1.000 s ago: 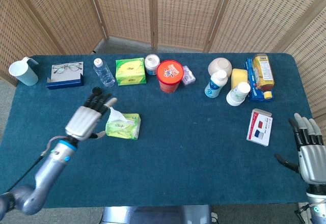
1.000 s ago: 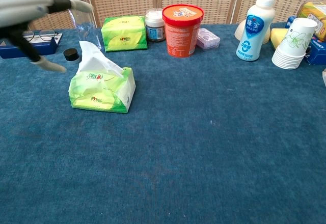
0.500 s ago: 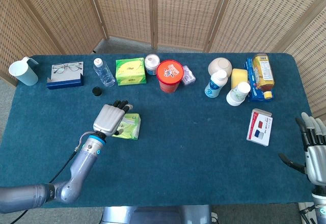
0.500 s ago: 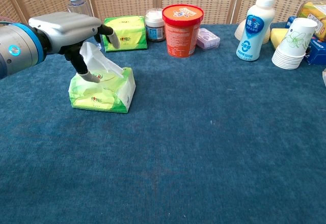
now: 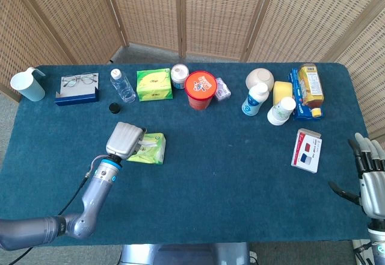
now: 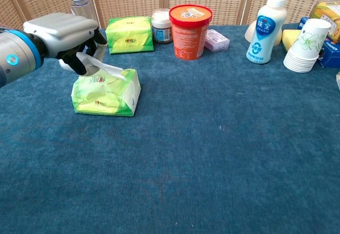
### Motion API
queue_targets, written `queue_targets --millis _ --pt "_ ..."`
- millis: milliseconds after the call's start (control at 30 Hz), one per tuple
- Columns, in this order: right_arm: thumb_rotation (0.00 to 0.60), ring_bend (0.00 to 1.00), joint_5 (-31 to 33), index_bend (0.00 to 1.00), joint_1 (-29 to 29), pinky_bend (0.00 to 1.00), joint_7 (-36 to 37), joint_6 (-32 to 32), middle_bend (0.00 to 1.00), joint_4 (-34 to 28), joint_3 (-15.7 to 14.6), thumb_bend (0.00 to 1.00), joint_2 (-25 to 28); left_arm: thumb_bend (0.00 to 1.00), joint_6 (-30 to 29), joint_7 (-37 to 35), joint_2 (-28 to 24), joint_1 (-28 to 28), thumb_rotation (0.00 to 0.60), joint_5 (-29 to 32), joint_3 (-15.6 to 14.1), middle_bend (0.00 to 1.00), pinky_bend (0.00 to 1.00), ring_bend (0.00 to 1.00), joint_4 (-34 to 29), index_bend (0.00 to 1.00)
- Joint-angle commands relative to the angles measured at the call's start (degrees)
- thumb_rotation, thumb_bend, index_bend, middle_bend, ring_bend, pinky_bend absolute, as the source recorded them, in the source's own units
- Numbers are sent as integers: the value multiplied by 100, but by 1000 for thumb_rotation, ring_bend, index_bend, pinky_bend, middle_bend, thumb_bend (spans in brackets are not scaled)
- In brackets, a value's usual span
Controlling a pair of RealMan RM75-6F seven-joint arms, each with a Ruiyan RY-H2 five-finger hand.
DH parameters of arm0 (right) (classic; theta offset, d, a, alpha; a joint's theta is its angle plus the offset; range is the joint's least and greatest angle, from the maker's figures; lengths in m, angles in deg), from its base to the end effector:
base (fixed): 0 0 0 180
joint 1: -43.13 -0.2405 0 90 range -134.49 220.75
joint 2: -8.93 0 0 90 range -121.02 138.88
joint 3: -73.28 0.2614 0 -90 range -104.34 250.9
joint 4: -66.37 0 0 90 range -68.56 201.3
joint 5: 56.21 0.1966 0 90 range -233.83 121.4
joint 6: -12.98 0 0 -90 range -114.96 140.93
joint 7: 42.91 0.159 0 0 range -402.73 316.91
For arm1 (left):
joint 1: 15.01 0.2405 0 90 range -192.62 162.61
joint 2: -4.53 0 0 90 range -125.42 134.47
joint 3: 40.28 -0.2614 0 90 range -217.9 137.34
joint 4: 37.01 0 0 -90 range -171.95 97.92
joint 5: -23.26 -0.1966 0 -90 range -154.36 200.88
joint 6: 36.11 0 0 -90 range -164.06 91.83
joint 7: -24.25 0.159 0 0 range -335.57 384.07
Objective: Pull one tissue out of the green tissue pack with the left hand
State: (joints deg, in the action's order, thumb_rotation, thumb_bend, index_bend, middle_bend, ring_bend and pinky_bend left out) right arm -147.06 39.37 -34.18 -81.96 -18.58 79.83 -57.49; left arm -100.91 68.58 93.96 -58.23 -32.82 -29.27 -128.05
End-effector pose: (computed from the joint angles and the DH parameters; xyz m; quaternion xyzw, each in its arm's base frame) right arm -0.3051 -0.1986 0.2010 0.5572 -0.3217 0.4875 0.5902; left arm -0.1322 0.3547 0.0058 -0.7499 -0.2772 -0.3196 0.5086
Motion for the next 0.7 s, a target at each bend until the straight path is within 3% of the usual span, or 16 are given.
queue_targets --millis 33,400,533,700 --pt "600 0 2 0 2 0 -4 -3 0 0 2 0 2 633 -88 -267 -214 110 600 -244 -78 769 869 730 -135 714" --pt "600 0 -71 0 -14 0 -185 21 0 -30 -45 0 -57 632 -1405 -1733 -1968 810 600 -2406 51 783 875 736 -1904 719" --pt "600 0 -76 0 -16 0 -222 25 0 -35 -51 0 -70 632 -1572 -1953 -2459 1098 600 -3132 -295 783 875 734 -2329 719" --pt "600 0 -93 0 -14 0 -260 18 0 -44 -61 0 -80 629 -1461 -2326 -2760 1475 600 -3947 -1068 783 875 724 -2282 719"
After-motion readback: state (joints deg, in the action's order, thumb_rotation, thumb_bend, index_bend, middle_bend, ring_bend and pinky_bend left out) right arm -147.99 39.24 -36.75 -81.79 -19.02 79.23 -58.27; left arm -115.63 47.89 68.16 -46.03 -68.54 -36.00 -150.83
